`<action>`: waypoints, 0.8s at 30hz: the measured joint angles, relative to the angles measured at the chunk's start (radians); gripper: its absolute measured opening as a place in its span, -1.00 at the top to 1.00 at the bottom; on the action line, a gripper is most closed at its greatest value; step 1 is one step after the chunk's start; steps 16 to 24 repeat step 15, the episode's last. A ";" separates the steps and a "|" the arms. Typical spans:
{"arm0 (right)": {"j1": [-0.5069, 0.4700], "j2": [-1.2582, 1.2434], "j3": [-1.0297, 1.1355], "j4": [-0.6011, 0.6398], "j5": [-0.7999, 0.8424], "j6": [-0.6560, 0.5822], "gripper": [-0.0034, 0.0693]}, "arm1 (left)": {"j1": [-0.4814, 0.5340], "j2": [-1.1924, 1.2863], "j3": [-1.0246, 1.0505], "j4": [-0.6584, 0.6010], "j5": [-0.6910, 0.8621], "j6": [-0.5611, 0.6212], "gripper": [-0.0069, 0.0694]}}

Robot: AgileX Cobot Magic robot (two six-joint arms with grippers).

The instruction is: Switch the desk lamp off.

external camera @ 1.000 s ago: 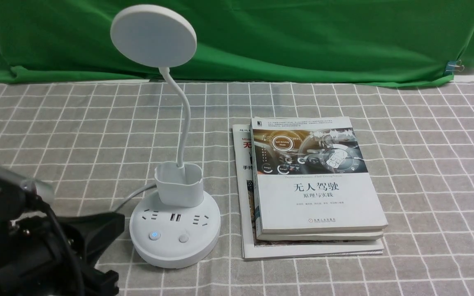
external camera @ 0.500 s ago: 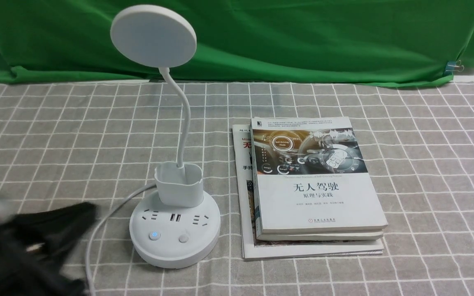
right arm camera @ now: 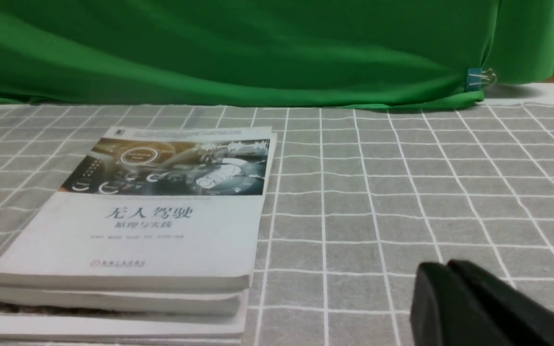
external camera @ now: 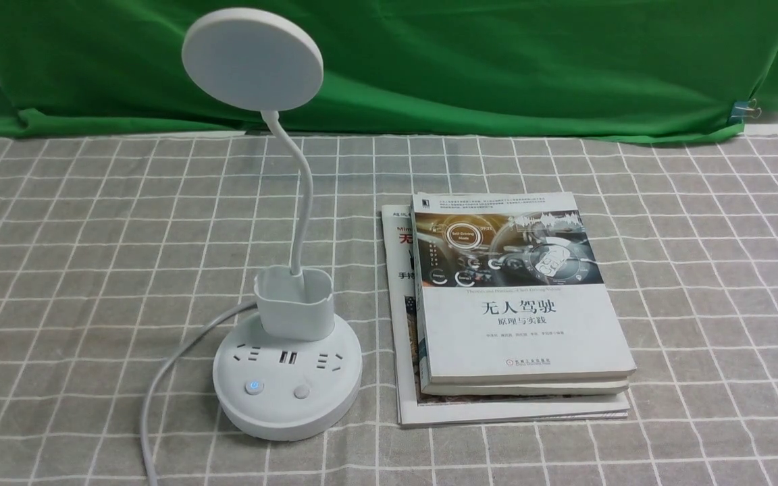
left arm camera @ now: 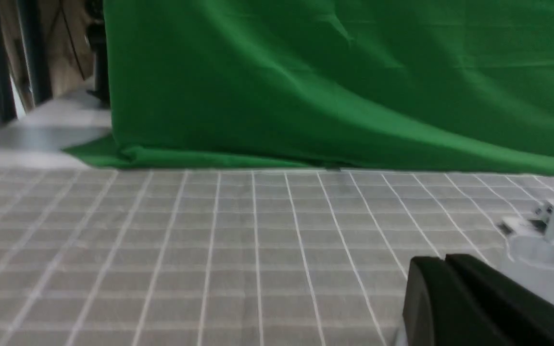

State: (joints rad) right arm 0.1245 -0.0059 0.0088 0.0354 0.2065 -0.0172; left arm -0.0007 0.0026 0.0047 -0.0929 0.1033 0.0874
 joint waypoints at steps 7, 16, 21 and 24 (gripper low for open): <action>0.000 0.000 0.000 0.000 0.001 0.000 0.81 | 0.001 -0.005 0.001 -0.008 0.138 -0.006 0.82; 0.000 0.000 0.000 0.000 0.001 0.000 0.81 | 0.001 -0.005 0.001 -0.007 0.141 -0.007 0.82; 0.000 0.000 0.000 0.000 0.001 0.000 0.81 | 0.001 -0.005 0.001 -0.007 0.141 -0.007 0.82; 0.000 0.000 0.000 0.000 0.001 0.000 0.81 | 0.001 -0.005 0.001 -0.007 0.141 -0.007 0.82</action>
